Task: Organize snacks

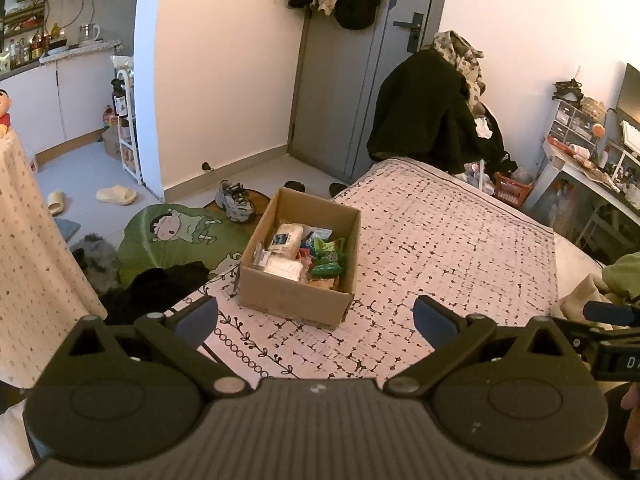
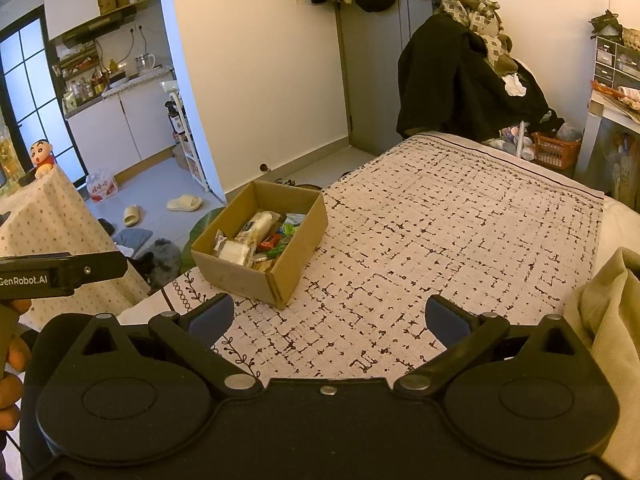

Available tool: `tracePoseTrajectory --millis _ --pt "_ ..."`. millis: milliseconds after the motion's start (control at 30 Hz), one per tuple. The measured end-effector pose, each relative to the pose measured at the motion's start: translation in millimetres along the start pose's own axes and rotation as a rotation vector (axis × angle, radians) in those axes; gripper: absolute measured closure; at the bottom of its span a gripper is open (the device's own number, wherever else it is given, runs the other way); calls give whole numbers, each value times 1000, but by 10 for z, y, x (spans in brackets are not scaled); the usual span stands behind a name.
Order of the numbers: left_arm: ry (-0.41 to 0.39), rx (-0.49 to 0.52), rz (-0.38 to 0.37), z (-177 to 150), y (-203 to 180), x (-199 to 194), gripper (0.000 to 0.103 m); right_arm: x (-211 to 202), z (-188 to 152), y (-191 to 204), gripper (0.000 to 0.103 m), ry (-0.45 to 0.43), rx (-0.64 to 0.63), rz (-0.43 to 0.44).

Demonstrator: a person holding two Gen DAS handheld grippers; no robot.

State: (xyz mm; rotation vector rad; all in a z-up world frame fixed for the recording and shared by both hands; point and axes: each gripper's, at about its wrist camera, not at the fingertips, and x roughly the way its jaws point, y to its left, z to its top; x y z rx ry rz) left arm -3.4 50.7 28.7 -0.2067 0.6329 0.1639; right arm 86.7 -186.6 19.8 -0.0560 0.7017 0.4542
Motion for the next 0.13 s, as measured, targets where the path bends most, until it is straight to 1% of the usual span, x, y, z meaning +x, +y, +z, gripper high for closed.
tracePoseTrajectory --millis 133 --pt "-6 4 -5 4 0 -8 0 9 -2 36 0 7 -18 -7"
